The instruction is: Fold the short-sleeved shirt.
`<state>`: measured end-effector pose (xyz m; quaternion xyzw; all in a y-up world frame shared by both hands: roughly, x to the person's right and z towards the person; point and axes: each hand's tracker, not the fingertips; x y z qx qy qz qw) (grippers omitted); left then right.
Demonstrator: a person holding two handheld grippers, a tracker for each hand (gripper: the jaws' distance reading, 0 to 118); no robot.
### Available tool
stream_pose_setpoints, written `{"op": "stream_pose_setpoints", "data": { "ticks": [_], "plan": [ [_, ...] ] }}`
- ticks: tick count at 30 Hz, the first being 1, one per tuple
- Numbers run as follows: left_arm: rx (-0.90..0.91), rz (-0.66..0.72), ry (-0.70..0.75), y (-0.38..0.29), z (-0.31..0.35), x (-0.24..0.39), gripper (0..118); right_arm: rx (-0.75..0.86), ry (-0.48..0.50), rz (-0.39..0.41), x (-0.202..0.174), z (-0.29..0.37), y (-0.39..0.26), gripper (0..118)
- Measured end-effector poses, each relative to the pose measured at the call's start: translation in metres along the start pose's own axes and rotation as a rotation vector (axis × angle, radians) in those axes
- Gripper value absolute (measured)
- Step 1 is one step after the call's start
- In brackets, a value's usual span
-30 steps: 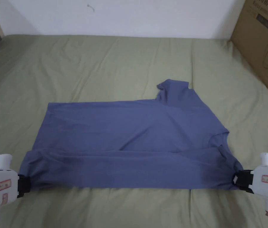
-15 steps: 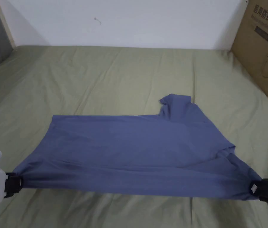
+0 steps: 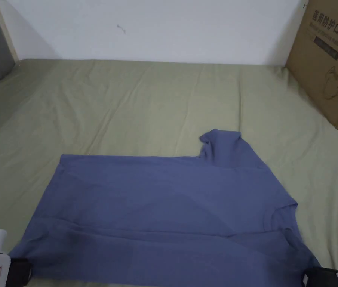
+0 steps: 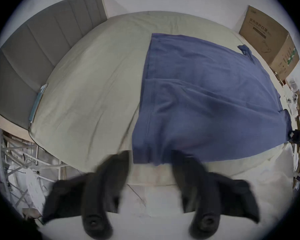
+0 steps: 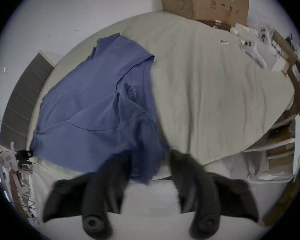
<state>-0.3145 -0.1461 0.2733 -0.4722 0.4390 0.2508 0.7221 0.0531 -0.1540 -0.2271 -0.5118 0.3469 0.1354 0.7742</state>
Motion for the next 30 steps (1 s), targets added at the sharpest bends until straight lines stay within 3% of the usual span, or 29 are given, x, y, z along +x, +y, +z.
{"op": "stream_pose_setpoints", "data": {
  "ticks": [3,8,9,10,12,22,23,24,26,27,30],
  "plan": [
    [0.04,0.01,-0.001,0.005,0.015,-0.002,101,0.026,-0.016,-0.001,0.001,0.014,0.012,71],
    [0.116,0.014,-0.082,0.031,0.033,0.008,98,0.118,0.069,-0.014,-0.004,0.029,0.046,70],
    [0.136,0.015,-0.103,0.037,0.035,0.012,87,0.128,0.077,0.002,-0.008,0.03,0.052,64],
    [0.151,0.017,-0.124,0.041,0.035,0.016,68,0.131,0.078,0.014,-0.012,0.03,0.057,49],
    [0.149,0.014,-0.136,0.049,0.029,0.024,6,0.135,0.072,0.028,-0.021,0.023,0.064,1],
    [0.144,0.037,-0.176,0.076,0.004,0.047,1,0.094,0.159,-0.032,-0.041,-0.017,0.104,0],
    [0.152,0.034,-0.179,0.08,0.003,0.048,1,0.104,0.172,-0.046,-0.042,-0.021,0.115,1],
    [0.157,0.035,-0.184,0.085,0.002,0.048,1,0.101,0.19,-0.048,-0.039,-0.029,0.132,20],
    [0.163,0.049,-0.211,0.097,-0.005,0.048,1,0.076,0.232,-0.038,-0.044,-0.042,0.163,70],
    [0.166,0.061,-0.231,0.103,-0.01,0.047,1,0.079,0.222,-0.022,-0.047,-0.051,0.176,80],
    [0.133,0.083,-0.22,0.122,-0.03,0.046,1,0.089,0.133,0.063,-0.066,-0.078,0.219,80]
  ]
}}
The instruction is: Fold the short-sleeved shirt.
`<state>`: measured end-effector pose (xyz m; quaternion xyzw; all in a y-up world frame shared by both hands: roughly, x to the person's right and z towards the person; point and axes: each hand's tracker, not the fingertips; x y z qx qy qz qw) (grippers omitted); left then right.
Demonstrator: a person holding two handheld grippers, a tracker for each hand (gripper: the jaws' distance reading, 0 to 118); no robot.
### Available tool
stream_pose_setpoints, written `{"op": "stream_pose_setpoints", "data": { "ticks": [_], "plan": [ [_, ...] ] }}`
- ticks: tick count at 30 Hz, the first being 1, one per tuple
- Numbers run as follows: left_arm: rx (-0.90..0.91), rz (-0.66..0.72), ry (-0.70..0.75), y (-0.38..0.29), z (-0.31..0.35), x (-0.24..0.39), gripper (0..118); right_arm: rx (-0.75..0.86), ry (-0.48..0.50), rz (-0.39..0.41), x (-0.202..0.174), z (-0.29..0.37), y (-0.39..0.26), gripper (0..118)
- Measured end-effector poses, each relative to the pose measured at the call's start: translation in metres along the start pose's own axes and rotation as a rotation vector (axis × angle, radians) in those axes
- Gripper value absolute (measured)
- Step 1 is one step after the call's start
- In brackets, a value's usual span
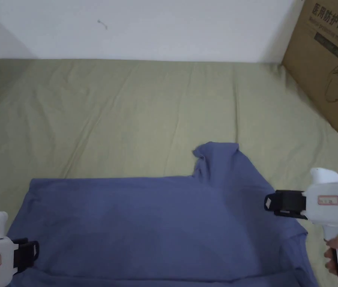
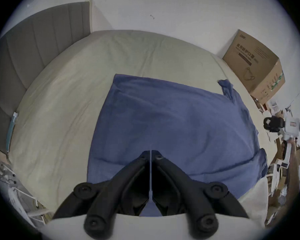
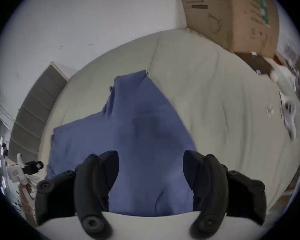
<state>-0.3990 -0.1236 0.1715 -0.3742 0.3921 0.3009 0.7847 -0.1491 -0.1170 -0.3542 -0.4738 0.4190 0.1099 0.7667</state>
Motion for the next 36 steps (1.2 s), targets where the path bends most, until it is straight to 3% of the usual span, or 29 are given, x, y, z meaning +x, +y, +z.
{"op": "stream_pose_setpoints", "data": {
  "ticks": [7,14,15,16,17,18,19,20,26,27,28,30,31,32,33,34,36],
  "plan": [
    [-0.021,-0.015,0.016,0.022,-0.029,0.001,1,-0.05,-0.048,0.019,-0.008,-0.093,0.063,80],
    [-0.058,-0.019,0.049,0.026,-0.047,0.004,1,-0.093,-0.113,0.115,-0.013,-0.146,0.065,78],
    [-0.063,-0.015,0.049,0.026,-0.048,0.004,1,-0.083,-0.115,0.136,-0.016,-0.141,0.066,72],
    [-0.065,-0.014,0.049,0.026,-0.048,0.005,1,-0.079,-0.115,0.138,-0.018,-0.136,0.068,59],
    [-0.067,-0.016,0.048,0.026,-0.049,0.006,1,-0.066,-0.124,0.158,-0.021,-0.131,0.069,35],
    [-0.068,-0.016,0.045,0.026,-0.05,0.007,1,-0.049,-0.139,0.185,-0.02,-0.126,0.068,0],
    [-0.069,-0.016,0.041,0.026,-0.051,0.008,1,-0.054,-0.052,0.159,-0.018,-0.124,0.069,0],
    [-0.069,-0.014,0.039,0.027,-0.05,0.007,1,-0.063,-0.089,0.152,-0.018,-0.123,0.069,0],
    [-0.048,-0.022,0.013,0.04,-0.052,0.007,2,-0.045,-0.067,0.111,-0.015,-0.113,0.069,0],
    [-0.036,-0.02,0.019,0.045,-0.054,0.006,7,-0.042,-0.058,0.111,-0.016,-0.111,0.069,0],
    [-0.019,-0.009,0.02,0.05,-0.058,-0.002,21,-0.035,-0.06,0.119,-0.018,-0.11,0.068,0],
    [-0.009,0.021,0.038,0.067,-0.067,-0.012,60,-0.037,-0.064,0.14,-0.022,-0.106,0.069,0],
    [-0.007,0.032,0.066,0.076,-0.073,-0.016,68,-0.038,-0.063,0.148,-0.022,-0.106,0.069,0],
    [0.005,0.034,0.107,0.084,-0.081,-0.024,68,-0.036,-0.065,0.152,-0.022,-0.106,0.069,0],
    [0.03,0.036,0.131,0.092,-0.087,-0.029,91,-0.036,-0.064,0.152,-0.021,-0.106,0.069,0],
    [0.046,0.033,0.142,0.1,-0.094,-0.034,99,-0.037,-0.06,0.147,-0.017,-0.108,0.072,0],
    [0.03,0.037,0.161,0.118,-0.109,-0.044,99,-0.037,-0.046,0.124,-0.012,-0.11,0.072,0]
  ]
}}
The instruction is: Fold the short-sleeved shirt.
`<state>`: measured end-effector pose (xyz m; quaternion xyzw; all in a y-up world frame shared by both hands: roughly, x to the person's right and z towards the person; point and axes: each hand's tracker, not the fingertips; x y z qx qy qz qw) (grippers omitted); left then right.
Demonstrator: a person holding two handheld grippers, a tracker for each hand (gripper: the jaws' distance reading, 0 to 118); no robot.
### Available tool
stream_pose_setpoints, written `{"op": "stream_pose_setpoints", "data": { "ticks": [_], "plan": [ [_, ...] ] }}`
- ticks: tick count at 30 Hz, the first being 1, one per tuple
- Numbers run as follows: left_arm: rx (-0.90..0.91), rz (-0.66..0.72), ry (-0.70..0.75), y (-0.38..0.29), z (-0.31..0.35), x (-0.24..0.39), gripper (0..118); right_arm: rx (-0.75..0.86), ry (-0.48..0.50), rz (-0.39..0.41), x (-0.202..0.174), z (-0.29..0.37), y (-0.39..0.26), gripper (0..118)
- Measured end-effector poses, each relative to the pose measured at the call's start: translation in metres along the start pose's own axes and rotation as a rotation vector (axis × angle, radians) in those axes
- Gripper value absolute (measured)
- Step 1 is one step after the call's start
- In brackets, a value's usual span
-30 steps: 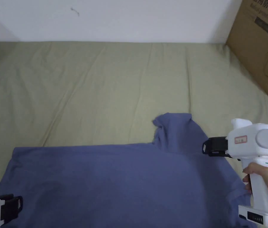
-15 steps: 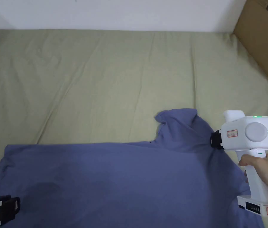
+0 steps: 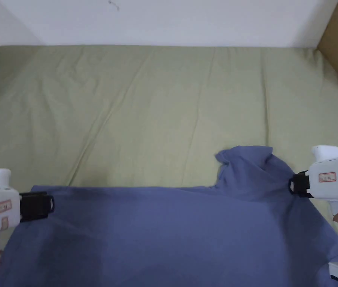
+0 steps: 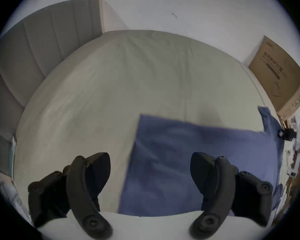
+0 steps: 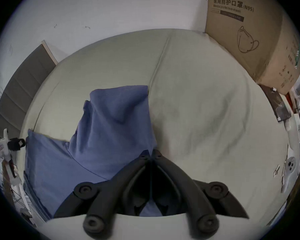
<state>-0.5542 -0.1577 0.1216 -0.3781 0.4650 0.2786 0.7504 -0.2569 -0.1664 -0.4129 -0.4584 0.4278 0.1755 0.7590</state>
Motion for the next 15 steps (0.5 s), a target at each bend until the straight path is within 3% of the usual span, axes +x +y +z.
{"op": "stream_pose_setpoints", "data": {
  "ticks": [8,11,13,14,15],
  "plan": [
    [-0.011,0.055,-0.051,0.023,-0.05,0.011,95,-0.002,0.006,-0.032,0.002,-0.003,-0.007,0],
    [-0.011,-0.08,0.055,0.018,-0.053,0.025,72,-0.002,0.015,-0.054,0.001,0.0,-0.01,0],
    [-0.004,-0.069,0.036,0.02,-0.044,0.029,35,0.001,0.025,-0.065,0.003,0.003,-0.01,0],
    [0.008,-0.075,0.035,0.022,-0.038,0.03,6,0.003,0.027,-0.065,0.001,0.007,-0.01,0],
    [0.021,-0.054,-0.025,0.024,-0.032,0.029,4,0.009,0.029,-0.064,0.001,0.011,-0.009,0]
  ]
}}
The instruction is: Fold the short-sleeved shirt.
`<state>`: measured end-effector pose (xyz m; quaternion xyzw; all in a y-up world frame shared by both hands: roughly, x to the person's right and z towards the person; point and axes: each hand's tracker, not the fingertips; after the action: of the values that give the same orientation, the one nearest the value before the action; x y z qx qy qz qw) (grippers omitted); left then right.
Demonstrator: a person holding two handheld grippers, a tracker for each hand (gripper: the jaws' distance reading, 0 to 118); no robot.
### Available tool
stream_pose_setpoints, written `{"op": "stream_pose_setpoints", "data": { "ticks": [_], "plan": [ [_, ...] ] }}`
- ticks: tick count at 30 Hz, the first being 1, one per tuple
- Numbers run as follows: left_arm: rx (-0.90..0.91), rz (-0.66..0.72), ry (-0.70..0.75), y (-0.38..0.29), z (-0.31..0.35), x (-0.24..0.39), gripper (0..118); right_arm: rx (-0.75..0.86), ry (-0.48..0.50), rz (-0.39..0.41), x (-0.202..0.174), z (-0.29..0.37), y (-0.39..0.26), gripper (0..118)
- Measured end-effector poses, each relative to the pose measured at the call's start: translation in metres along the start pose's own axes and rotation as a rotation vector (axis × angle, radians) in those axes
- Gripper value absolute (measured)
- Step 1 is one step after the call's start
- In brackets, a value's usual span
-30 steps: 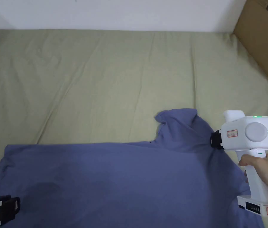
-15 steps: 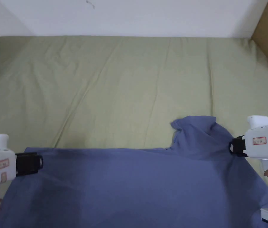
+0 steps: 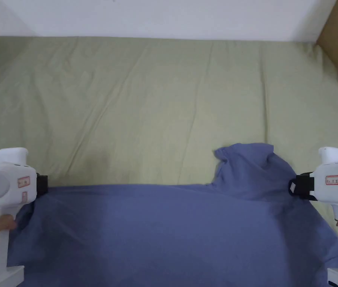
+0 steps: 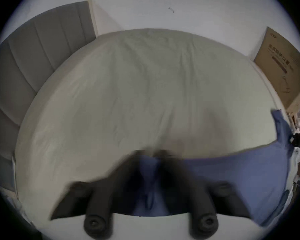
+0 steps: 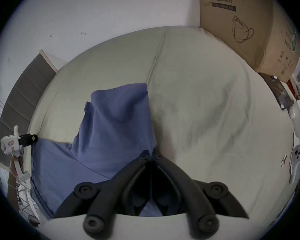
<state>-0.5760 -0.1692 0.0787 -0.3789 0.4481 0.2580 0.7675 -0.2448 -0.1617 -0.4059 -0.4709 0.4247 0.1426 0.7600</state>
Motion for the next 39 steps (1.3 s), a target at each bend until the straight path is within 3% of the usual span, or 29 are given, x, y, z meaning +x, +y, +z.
{"op": "stream_pose_setpoints", "data": {
  "ticks": [12,20,23,28,36,39],
  "plan": [
    [0.088,-0.087,-0.018,-0.014,0.119,0.0,4,0.137,0.028,0.039,-0.01,0.113,-0.012,0],
    [0.102,-0.122,-0.046,-0.076,0.2,-0.027,4,0.161,0.063,0.04,0.0,0.206,-0.099,0],
    [0.076,-0.103,-0.063,-0.113,0.216,-0.034,4,0.112,0.026,0.068,0.002,0.224,-0.152,0],
    [-0.022,-0.133,-0.041,-0.174,0.225,-0.039,4,-0.002,0.026,0.082,0.007,0.222,-0.222,0],
    [-0.117,-0.092,-0.033,-0.221,0.217,-0.047,5,-0.083,0.035,-0.004,0.027,0.197,-0.271,0],
    [-0.132,-0.12,-0.013,-0.229,0.211,-0.045,18,-0.062,0.06,-0.051,0.034,0.196,-0.272,0]
  ]
}}
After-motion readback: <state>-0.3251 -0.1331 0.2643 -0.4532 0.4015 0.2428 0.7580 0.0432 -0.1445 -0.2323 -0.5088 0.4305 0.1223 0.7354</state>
